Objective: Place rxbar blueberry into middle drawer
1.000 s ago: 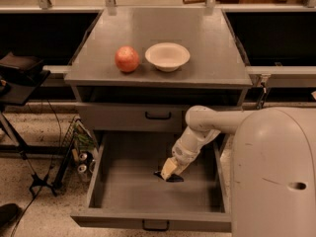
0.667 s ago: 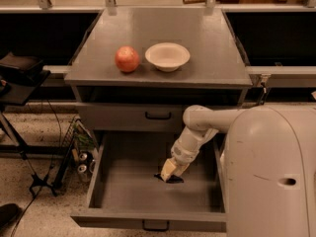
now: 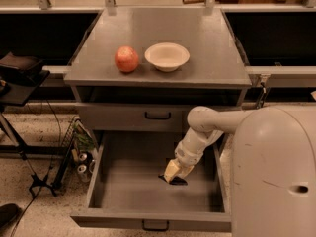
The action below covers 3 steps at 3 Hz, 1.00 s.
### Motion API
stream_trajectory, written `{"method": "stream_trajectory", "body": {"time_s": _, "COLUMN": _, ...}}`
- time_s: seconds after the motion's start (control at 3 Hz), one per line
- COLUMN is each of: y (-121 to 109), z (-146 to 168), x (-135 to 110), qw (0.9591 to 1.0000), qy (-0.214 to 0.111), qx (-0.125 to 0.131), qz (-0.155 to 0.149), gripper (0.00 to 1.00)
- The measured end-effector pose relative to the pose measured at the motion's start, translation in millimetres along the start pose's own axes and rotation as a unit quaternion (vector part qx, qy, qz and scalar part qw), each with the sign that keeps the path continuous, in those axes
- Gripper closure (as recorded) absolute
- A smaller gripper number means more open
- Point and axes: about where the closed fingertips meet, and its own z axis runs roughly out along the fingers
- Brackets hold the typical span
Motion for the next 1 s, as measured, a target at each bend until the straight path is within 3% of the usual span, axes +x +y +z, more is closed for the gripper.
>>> {"method": "stream_trajectory", "body": {"time_s": 0.33, "y": 0.1, "z": -5.1, "x": 2.5, "qw": 0.9998, "qy": -0.014, "qx": 0.000, "qz": 0.013, "gripper": 0.11}}
{"method": "stream_trajectory", "body": {"time_s": 0.67, "y": 0.0, "z": -7.3, "x": 2.1, "qw": 0.9997, "qy": -0.019, "qx": 0.000, "qz": 0.017, "gripper": 0.00}}
{"method": "stream_trajectory", "body": {"time_s": 1.0, "y": 0.0, "z": -7.3, "x": 2.1, "qw": 0.9997, "qy": -0.019, "qx": 0.000, "qz": 0.017, "gripper": 0.00}}
